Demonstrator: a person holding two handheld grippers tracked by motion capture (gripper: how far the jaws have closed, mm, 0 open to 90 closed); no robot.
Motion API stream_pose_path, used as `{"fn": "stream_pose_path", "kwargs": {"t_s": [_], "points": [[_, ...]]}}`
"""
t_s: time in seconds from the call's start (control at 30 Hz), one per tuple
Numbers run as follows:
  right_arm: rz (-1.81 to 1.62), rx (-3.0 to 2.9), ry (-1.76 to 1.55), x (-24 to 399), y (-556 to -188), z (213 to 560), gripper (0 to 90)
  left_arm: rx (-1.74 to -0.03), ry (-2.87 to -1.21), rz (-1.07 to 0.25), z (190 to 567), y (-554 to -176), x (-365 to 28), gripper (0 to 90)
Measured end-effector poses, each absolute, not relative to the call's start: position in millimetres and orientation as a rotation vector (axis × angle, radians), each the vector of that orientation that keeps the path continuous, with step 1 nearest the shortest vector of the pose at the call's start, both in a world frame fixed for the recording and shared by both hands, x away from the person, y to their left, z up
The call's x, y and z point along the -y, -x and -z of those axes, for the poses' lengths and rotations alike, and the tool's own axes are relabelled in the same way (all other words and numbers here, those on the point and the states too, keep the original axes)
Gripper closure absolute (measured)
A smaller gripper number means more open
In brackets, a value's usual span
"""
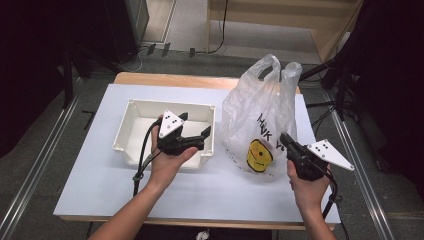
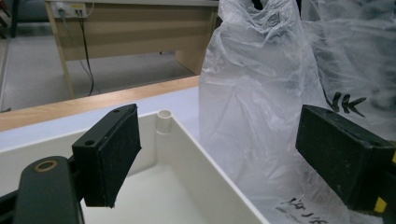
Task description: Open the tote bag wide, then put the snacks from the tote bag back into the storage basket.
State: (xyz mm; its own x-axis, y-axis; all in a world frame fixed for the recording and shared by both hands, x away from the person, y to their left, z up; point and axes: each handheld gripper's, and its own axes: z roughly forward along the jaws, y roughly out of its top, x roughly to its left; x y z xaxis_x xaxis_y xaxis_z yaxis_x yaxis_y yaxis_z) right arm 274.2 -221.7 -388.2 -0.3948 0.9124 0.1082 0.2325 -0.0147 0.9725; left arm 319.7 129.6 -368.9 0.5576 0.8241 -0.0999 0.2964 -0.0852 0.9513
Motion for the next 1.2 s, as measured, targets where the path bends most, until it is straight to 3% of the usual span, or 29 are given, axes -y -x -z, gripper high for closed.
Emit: {"fn": "stream_pose_path", "kwargs": {"t_s": [0.53,0.77,0.93,0.97,1.03,1.13,1.2], "points": [[-1.483,-1.686,-1.141,220.8,-251.4,392.6,90.0,-0.853,-1.703,-0.529,359.6,-327.6,-59.7,14.1],[-1.492,-1.67,-1.129,221.3,-248.6,391.4,90.0,-0.891,-1.731,-0.579,365.3,-341.9,-34.6,14.3],[-1.487,-1.671,-1.124,222.0,-247.4,392.1,90.0,-0.937,-1.779,-0.531,372.0,-354.6,-27.6,16.9],[-1.488,-1.671,-1.126,221.8,-247.2,392.5,90.0,-0.936,-1.786,-0.524,373.2,-355.8,-27.2,18.8],[-1.49,-1.673,-1.123,221.8,-246.7,393.1,90.0,-0.938,-1.803,-0.513,375.1,-357.5,-27.7,31.8],[-1.493,-1.67,-1.12,221.4,-246.1,393.2,90.0,-0.926,-1.82,-0.428,376.3,-360.2,-32.6,61.1],[-1.496,-1.669,-1.114,220.9,-246.1,393.5,90.0,-0.905,-1.843,-0.382,376.6,-361.6,-37.0,76.0]]}}
